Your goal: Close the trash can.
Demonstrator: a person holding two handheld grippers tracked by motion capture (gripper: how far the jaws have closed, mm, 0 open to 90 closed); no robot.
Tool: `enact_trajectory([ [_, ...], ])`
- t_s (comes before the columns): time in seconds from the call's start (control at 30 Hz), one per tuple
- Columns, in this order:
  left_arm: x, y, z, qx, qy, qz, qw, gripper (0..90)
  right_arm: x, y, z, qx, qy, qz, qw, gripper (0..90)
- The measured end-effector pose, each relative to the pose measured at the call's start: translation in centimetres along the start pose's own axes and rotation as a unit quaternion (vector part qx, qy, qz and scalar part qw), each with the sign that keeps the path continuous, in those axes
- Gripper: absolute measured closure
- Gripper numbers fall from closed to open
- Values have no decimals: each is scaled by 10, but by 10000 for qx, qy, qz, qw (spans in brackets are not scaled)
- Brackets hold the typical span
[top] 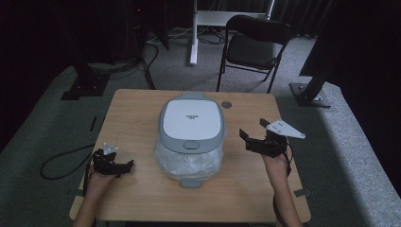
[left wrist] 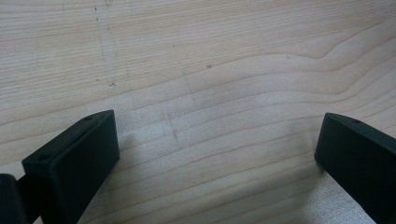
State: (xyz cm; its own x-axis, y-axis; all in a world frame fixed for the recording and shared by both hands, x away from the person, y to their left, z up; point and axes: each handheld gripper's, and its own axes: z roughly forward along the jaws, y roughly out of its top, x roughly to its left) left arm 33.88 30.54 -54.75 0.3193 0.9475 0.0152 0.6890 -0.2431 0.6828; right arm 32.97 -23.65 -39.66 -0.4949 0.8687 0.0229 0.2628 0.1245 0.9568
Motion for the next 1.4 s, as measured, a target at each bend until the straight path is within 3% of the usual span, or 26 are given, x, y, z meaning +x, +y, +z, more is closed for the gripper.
enact_trajectory([
  [0.47,0,0,0,1,-2,2,10000,6,-20,-34,4,204,-462,278,9983,104],
  [0.9,0,0,0,0,-1,2,10000,6,-38,-71,7,585,-812,524,9936,104],
  [1.13,0,0,0,0,-1,2,10000,6,-48,-91,8,805,-999,699,9893,104],
  [1.4,0,0,0,0,-1,3,10000,6,-63,-113,6,1100,-1374,946,9798,104],
])
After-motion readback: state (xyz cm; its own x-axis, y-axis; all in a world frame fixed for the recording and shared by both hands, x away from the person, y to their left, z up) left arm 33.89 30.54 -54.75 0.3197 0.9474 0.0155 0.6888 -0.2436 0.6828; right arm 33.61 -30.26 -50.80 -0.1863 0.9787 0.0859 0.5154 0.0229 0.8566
